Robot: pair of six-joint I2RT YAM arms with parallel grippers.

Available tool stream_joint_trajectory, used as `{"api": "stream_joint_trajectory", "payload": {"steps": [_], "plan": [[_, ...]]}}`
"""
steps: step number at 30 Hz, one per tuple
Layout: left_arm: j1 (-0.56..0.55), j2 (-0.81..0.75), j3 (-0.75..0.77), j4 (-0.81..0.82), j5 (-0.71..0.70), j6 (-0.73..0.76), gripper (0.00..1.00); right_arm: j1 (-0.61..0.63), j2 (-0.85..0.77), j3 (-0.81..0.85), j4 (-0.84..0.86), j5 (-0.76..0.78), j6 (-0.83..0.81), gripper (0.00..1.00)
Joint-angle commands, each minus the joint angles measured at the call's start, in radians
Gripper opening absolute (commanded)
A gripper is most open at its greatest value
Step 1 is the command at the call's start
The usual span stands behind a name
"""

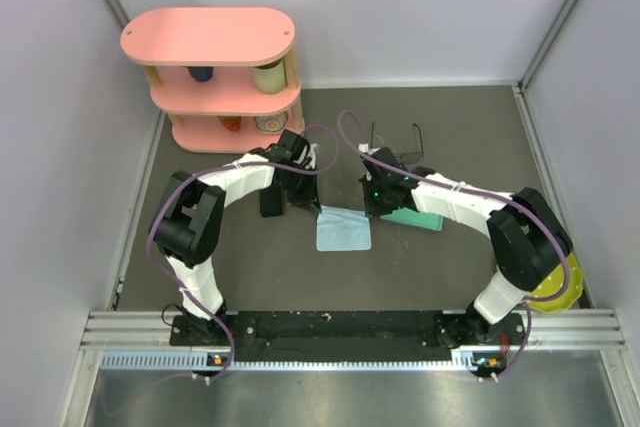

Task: Organize the sunglasses
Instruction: Fold the glasses cleaning cloth at the center of the board.

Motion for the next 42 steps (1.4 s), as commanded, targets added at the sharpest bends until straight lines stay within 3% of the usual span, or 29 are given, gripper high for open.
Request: {"api": "stream_joint_trajectory", "payload": {"steps": [1,20,23,24,29,37,42], "plan": [[-0.003,-0.061,-0.044,0.022,0.035,0.049,0.00,-0.001,-0.058,-0.016,0.005,-0.053,0.015,0.00],[-0.051,-0.081,-0.100,0.000,0.090,0.100,0.00,0.000,-0.049,-0.043,-0.055,-0.082,0.032,0.00],[-0.051,-0.092,-0.105,-0.003,0.076,0.103,0.14,-0.001,-0.044,-0.039,-0.055,-0.089,0.029,0.00],[-0.051,-0.098,-0.104,-0.003,0.067,0.101,0.25,-0.001,-0.041,-0.037,-0.055,-0.094,0.026,0.00],[-0.051,-0.151,-0.110,-0.006,0.027,0.084,0.45,-0.001,-0.032,-0.034,-0.055,-0.128,0.017,0.00],[-0.045,-0.211,-0.146,0.052,0.019,-0.017,0.45,-0.001,-0.023,-0.051,-0.040,-0.151,0.028,0.00],[-0.045,-0.175,-0.151,0.089,0.107,-0.054,0.42,-0.001,-0.017,-0.069,-0.025,-0.177,0.048,0.00]]}}
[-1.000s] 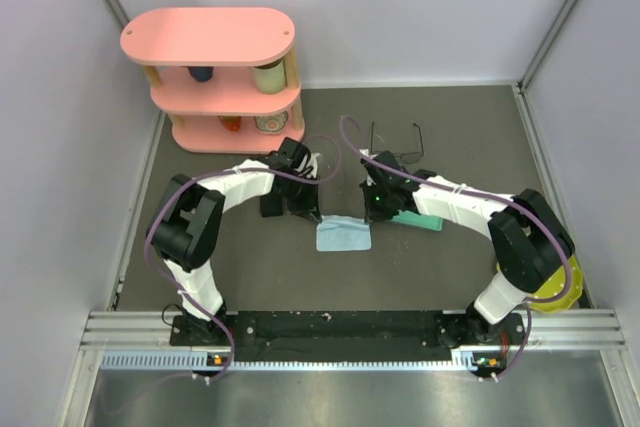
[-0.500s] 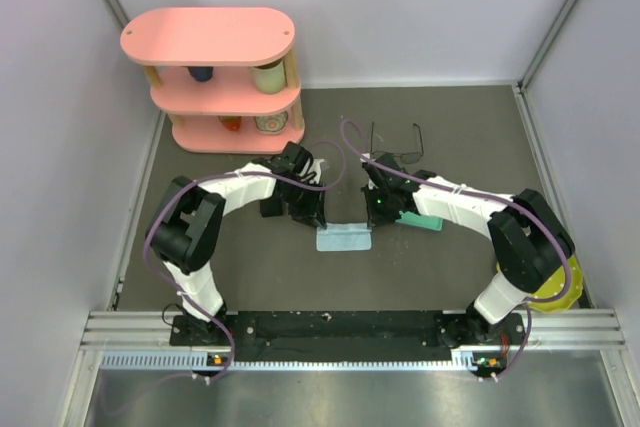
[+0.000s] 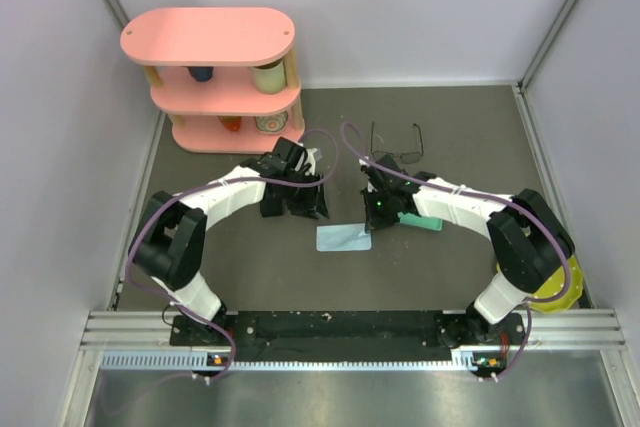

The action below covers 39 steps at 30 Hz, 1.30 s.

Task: Organize the sunglasses
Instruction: Fold the glasses cleaning cloth at the center of the board.

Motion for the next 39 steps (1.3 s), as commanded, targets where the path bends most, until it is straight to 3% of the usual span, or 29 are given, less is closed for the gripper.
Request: {"api": "stream_joint_trajectory", "payload": {"steps": [1,4,7,14,21,26,32,39], "plan": [[0.001,0.019,-0.018,0.061,0.075,-0.048,0.42,-0.001,-0.002,-0.023,0.029,-0.038,0.024,0.00],[0.001,0.035,-0.018,0.064,0.097,-0.053,0.42,-0.001,-0.025,-0.039,0.040,-0.053,0.028,0.01],[0.001,0.045,-0.021,0.068,0.118,-0.055,0.41,-0.001,-0.062,-0.054,0.041,-0.067,0.028,0.14],[0.001,0.071,-0.030,0.091,0.166,-0.076,0.40,-0.003,-0.104,-0.076,0.017,-0.072,0.050,0.29],[0.001,0.093,-0.050,0.131,0.164,-0.122,0.38,-0.001,-0.096,-0.051,0.079,-0.059,0.099,0.18],[0.003,0.130,-0.057,0.142,0.123,-0.191,0.29,0.011,0.034,0.007,0.182,-0.110,0.148,0.10],[0.009,0.160,-0.059,0.091,0.045,-0.211,0.22,0.017,0.149,0.061,0.205,-0.115,0.192,0.08],[0.027,0.167,-0.041,-0.030,-0.127,-0.164,0.20,0.007,0.140,0.032,0.166,-0.009,0.225,0.08]]}}
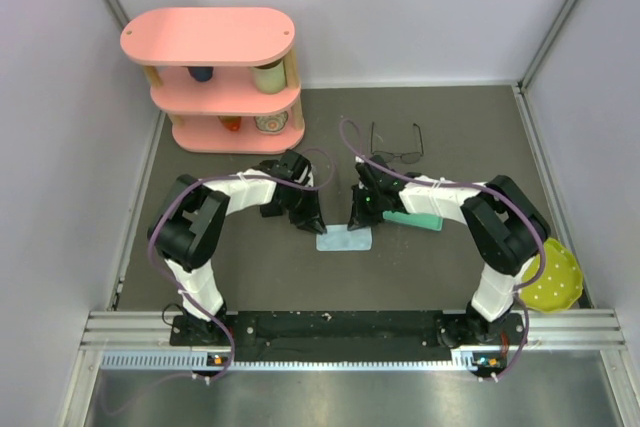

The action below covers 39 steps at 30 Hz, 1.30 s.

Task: Organize the sunglasses
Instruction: Fold the glasses cleaning cloth at the center of the board, then smooth out the folded cleaning cloth at the center of the board, then pick up the folded cleaning cloth from the center of the board.

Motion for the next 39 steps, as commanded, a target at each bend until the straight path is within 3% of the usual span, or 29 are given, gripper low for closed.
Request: {"api": "stream_joint_trajectory", "payload": {"steps": [1,11,17,19,27,39], "plan": [[0.017,0.013,0.012,-0.101,-0.172,0.040,0.20,0.000,-0.018,0.001,-0.021,0.093,0.035,0.08],[0.020,0.055,0.037,-0.150,-0.187,0.080,0.22,-0.011,-0.190,-0.088,-0.124,0.326,0.049,0.22],[0.020,0.004,0.055,-0.158,-0.175,0.097,0.24,0.001,-0.216,-0.058,-0.173,0.341,-0.007,0.22],[0.020,-0.030,0.071,-0.164,-0.160,0.097,0.28,0.027,-0.222,-0.036,-0.193,0.358,-0.019,0.23],[0.023,-0.132,0.102,-0.219,-0.227,0.055,0.47,0.112,-0.125,0.036,-0.257,0.434,0.041,0.27],[0.089,-0.165,0.002,-0.178,-0.206,0.034,0.47,0.155,0.006,0.134,-0.336,0.538,0.064,0.31]]}}
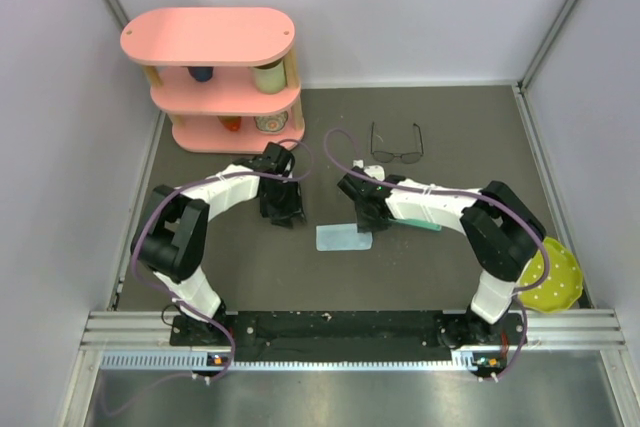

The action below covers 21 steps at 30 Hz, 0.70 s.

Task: Organize the sunglasses
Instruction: Pick up the folded cleaning cloth from the center of the board.

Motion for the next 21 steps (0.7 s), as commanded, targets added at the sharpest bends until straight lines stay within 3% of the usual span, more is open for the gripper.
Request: {"api": "stream_joint_trajectory", "payload": {"steps": [1,16,20,21], "plan": [[0.022,-0.054,-0.026,0.015,0.009,0.002,0.46,0.013,0.030,0.057,-0.037,0.068,0.013,0.30],[0.034,-0.061,-0.035,0.015,0.029,0.009,0.47,0.056,0.167,0.121,-0.099,0.027,0.018,0.30],[0.037,-0.058,-0.038,0.018,0.032,0.003,0.48,0.057,0.196,0.124,-0.106,0.014,0.028,0.18],[0.035,-0.057,-0.040,0.019,0.034,0.002,0.48,0.056,0.199,0.121,-0.106,0.011,0.033,0.08]]}}
